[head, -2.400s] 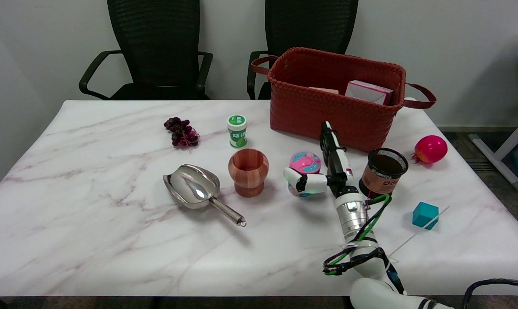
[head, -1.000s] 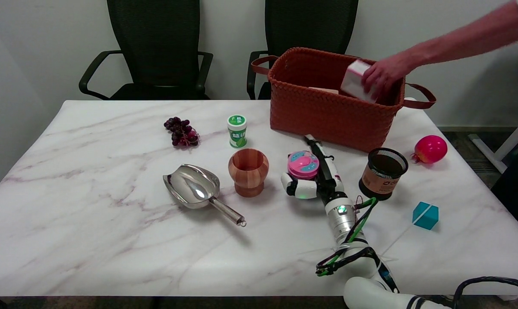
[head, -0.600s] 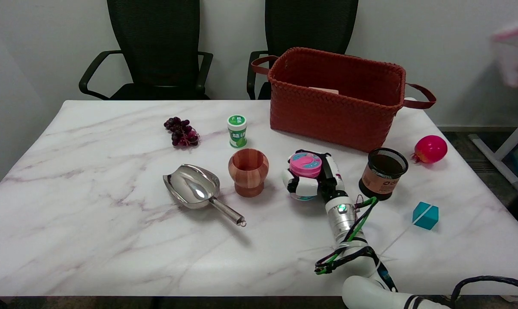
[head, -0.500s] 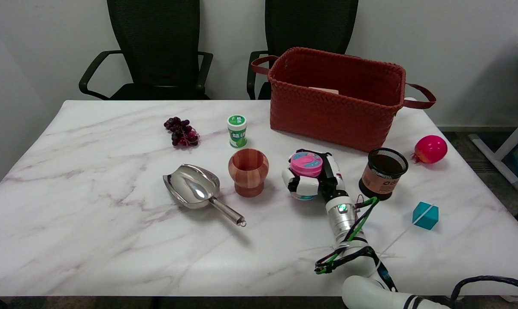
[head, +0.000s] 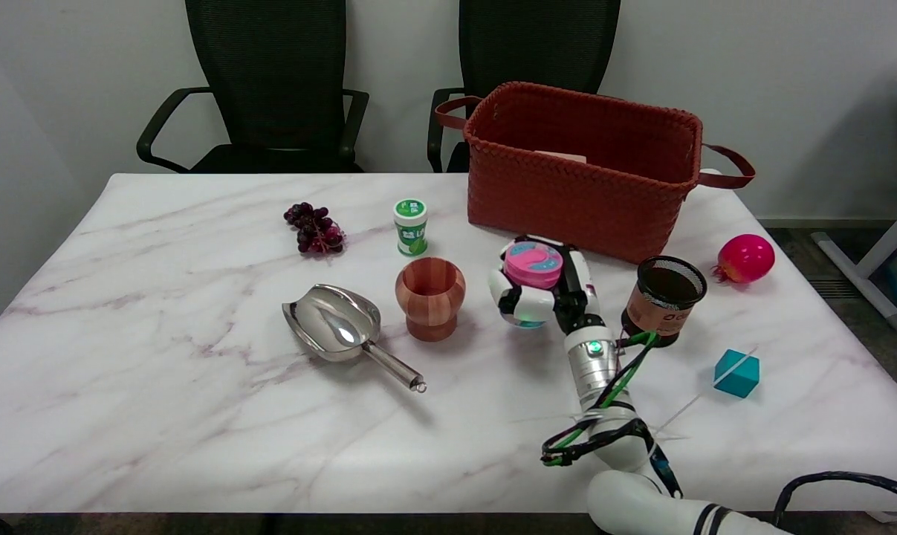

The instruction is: Pick up the pink gum jar.

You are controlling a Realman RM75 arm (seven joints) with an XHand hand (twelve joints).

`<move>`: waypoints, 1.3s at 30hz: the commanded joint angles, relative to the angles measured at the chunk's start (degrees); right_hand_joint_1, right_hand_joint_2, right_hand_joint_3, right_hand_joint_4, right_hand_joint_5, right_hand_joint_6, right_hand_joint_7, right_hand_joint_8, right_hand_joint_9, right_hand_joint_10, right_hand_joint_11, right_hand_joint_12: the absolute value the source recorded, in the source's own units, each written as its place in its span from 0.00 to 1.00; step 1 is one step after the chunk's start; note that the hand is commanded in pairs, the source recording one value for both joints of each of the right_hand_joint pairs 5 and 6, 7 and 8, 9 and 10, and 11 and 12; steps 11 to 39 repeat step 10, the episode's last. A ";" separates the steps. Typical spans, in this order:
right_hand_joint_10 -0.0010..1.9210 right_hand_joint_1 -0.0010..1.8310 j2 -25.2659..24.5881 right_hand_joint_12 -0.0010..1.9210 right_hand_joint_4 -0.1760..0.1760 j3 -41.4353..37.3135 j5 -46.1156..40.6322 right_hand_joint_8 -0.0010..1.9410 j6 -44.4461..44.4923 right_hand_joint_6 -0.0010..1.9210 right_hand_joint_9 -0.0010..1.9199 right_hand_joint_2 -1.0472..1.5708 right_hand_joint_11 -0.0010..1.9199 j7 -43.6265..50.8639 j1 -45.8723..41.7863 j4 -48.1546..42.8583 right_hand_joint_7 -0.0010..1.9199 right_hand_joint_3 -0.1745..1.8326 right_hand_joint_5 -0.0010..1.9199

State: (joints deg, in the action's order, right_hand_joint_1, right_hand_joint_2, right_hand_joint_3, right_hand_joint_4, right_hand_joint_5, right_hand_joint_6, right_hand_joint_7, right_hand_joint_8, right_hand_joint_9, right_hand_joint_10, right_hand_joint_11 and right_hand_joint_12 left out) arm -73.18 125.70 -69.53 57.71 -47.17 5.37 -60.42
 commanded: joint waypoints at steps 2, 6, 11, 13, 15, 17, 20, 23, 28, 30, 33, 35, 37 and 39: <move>0.71 0.64 1.17 0.65 0.50 -6.32 9.69 0.76 3.02 0.74 0.71 0.70 0.65 -0.09 4.32 -9.57 0.77 0.78 0.74; 0.73 0.64 2.46 0.66 0.50 -9.02 10.66 0.77 1.49 0.73 0.73 0.71 0.66 0.69 6.79 -10.29 0.78 0.77 0.73; 0.73 0.64 4.36 0.66 0.50 -12.42 10.19 0.77 -2.12 0.72 0.73 0.71 0.66 5.74 10.00 -11.63 0.78 0.77 0.72; 0.73 0.64 4.36 0.66 0.50 -12.42 10.19 0.77 -2.12 0.72 0.73 0.71 0.66 5.74 10.00 -11.63 0.78 0.77 0.72; 0.73 0.64 4.36 0.66 0.50 -12.42 10.19 0.77 -2.12 0.72 0.73 0.71 0.66 5.74 10.00 -11.63 0.78 0.77 0.72; 0.73 0.64 4.36 0.66 0.50 -12.42 10.19 0.77 -2.12 0.72 0.73 0.71 0.66 5.74 10.00 -11.63 0.78 0.77 0.72; 0.73 0.64 4.36 0.66 0.50 -12.42 10.19 0.77 -2.12 0.72 0.73 0.71 0.66 5.74 10.00 -11.63 0.78 0.77 0.72; 0.73 0.64 4.36 0.66 0.50 -12.42 10.19 0.77 -2.12 0.72 0.73 0.71 0.66 5.74 10.00 -11.63 0.78 0.77 0.72; 0.73 0.64 4.36 0.66 0.50 -12.42 10.19 0.77 -2.12 0.72 0.73 0.71 0.66 5.74 10.00 -11.63 0.78 0.77 0.72; 0.73 0.64 4.36 0.66 0.50 -12.42 10.19 0.77 -2.12 0.72 0.73 0.71 0.66 5.74 10.00 -11.63 0.78 0.77 0.72; 0.73 0.64 4.36 0.66 0.50 -12.42 10.19 0.77 -2.12 0.72 0.73 0.71 0.66 5.74 10.00 -11.63 0.78 0.77 0.72; 0.73 0.64 4.36 0.66 0.50 -12.42 10.19 0.77 -2.12 0.72 0.73 0.71 0.66 5.74 10.00 -11.63 0.78 0.77 0.72; 0.73 0.64 4.36 0.66 0.50 -12.42 10.19 0.77 -2.12 0.72 0.73 0.71 0.66 5.74 10.00 -11.63 0.78 0.77 0.72; 0.73 0.64 4.36 0.66 0.50 -12.42 10.19 0.77 -2.12 0.72 0.73 0.71 0.66 5.74 10.00 -11.63 0.78 0.77 0.72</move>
